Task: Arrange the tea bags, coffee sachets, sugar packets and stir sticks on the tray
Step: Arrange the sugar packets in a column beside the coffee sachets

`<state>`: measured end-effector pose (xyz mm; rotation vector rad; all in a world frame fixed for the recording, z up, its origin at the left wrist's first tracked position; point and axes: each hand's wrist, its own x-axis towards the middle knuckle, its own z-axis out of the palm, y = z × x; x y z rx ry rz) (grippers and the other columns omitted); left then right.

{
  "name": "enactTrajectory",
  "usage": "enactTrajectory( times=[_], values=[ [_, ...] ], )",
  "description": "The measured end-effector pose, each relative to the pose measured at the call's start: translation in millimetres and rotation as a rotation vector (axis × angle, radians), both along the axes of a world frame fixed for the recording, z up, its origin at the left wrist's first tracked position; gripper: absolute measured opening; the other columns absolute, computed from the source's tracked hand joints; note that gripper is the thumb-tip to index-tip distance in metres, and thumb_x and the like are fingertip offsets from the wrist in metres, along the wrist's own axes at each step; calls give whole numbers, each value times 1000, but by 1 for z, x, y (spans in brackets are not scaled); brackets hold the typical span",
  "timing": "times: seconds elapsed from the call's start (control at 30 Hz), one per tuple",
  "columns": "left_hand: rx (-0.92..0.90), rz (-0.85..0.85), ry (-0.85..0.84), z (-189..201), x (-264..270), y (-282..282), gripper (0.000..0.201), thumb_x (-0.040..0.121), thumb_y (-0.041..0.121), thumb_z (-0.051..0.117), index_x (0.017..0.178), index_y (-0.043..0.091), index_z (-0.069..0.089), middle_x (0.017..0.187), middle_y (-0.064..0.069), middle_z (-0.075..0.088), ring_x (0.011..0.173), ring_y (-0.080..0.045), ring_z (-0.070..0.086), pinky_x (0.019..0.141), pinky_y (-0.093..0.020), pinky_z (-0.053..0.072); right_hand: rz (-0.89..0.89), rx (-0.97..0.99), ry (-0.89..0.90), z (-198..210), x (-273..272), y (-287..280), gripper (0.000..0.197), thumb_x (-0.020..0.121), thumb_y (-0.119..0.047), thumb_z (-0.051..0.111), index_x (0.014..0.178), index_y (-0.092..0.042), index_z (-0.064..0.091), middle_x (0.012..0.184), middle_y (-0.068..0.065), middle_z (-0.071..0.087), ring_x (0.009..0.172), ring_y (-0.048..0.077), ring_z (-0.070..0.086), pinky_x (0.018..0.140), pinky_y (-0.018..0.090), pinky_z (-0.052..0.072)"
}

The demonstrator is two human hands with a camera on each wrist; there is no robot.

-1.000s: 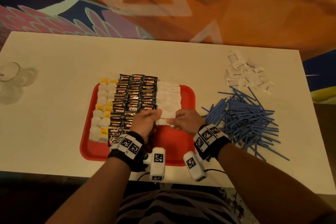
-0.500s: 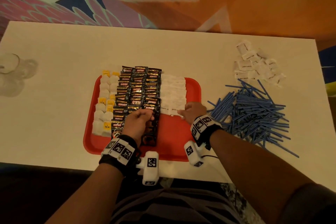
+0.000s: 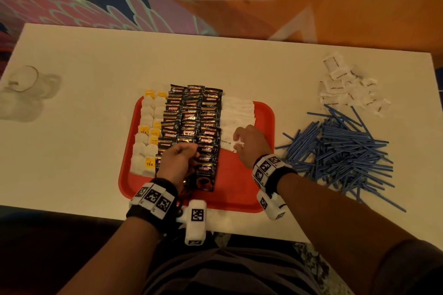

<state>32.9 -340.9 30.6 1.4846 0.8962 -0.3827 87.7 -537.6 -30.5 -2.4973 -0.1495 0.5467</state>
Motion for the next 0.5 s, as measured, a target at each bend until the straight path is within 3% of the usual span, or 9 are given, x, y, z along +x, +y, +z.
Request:
enactTrajectory(
  times=[0.1,0.23,0.37,0.5],
  values=[
    [17,-10,-3,-2,0,4,10,96,19,61,96,14,69,80,1,65,72,-14,56,63,-30,44,-10,-3,33,-7,1,0,22,87,-14,67,108,-21,60,104,-2,46,102,17,47,84,27,39],
    [26,-21,-5,1,2,2,9,97,19,61,94,16,69,80,1,66,72,-14,57,63,-30,45,-68,55,40,-4,0,-7,28,85,-19,71,110,-24,61,101,-6,45,94,11,44,79,23,35],
    [-41,-3,9,5,15,-14,11,98,17,59,95,14,69,80,-2,68,69,-15,61,60,-29,50,-171,110,26,4,-5,-28,24,85,-23,71,107,-26,62,95,-6,51,88,12,50,80,29,43],
    [111,-212,-60,3,39,-54,15,97,15,59,86,17,69,81,-3,67,73,-18,60,59,-28,48,-279,167,85,17,-13,-66,26,88,-22,65,112,-27,59,84,-9,60,79,9,58,76,28,48]
  ],
)
